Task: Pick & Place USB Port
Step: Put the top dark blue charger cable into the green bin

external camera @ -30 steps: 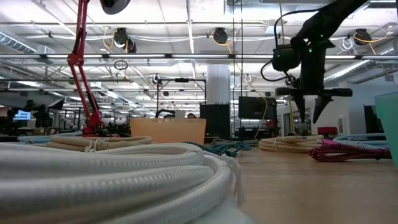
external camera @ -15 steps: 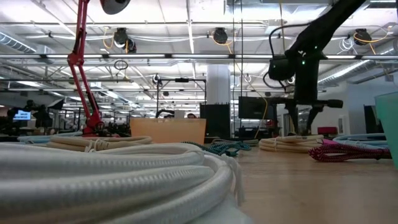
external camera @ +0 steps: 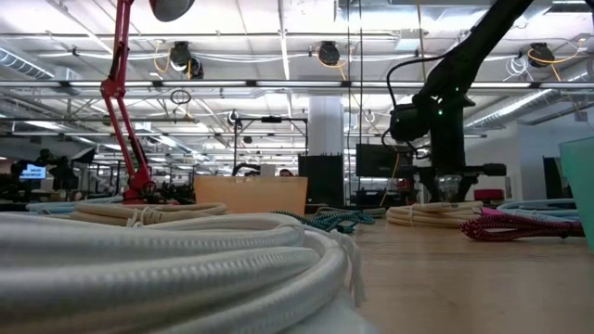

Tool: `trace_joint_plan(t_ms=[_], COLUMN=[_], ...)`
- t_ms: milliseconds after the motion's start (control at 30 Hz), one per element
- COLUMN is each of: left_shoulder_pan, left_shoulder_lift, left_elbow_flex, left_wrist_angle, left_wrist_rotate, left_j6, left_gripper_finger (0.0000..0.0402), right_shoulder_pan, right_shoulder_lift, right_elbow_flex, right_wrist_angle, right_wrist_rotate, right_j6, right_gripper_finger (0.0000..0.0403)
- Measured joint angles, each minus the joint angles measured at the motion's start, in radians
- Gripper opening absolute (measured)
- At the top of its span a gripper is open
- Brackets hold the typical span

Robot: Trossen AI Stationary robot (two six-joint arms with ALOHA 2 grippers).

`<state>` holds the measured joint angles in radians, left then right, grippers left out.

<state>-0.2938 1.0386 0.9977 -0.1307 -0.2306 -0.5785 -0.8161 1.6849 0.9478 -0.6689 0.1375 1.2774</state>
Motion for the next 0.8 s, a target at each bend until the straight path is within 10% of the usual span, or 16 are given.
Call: trace_joint_plan(t_ms=[800], left_shoulder_pan=[-0.009], left_shoulder_lift=[0.000], left_elbow_flex=[0.000], left_wrist_angle=[-0.032], left_wrist_rotate=[-0.028], left_j6=[-0.029], left_gripper_finger=[0.0033], right_shoulder_pan=[0.036], right_shoulder_lift=[-0.014], right_elbow_flex=[-0.127], right_wrist_angle=[0.210], right_wrist_rotate=[0.043], right_j6=[-0.012], right_gripper_finger=[0.0004])
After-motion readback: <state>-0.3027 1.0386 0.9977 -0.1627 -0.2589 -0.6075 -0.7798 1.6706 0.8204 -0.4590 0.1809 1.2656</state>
